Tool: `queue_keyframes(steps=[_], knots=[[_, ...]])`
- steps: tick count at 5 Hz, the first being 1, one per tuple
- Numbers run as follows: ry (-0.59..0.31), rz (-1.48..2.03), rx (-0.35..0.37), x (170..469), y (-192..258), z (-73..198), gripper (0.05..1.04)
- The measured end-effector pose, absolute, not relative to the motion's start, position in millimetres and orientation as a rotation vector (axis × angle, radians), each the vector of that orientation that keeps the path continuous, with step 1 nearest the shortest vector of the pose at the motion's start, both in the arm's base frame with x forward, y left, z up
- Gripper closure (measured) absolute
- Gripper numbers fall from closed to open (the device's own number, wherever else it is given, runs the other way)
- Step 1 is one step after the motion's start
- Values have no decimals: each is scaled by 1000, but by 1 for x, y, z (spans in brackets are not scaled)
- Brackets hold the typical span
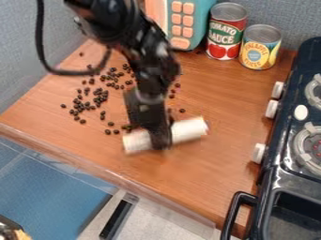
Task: Sweep into pile
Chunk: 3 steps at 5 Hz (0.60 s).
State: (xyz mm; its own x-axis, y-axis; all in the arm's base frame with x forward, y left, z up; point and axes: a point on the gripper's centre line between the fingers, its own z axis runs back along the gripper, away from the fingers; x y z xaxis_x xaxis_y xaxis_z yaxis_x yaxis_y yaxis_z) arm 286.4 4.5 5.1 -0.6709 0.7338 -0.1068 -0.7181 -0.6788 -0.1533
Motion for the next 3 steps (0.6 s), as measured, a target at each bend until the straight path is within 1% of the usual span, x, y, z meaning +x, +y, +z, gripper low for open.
queue_keyframes(steps=[2, 3], knots=[[-183, 2399, -247, 292, 53, 6, 692], [-219, 2433, -257, 291, 73, 7, 692]])
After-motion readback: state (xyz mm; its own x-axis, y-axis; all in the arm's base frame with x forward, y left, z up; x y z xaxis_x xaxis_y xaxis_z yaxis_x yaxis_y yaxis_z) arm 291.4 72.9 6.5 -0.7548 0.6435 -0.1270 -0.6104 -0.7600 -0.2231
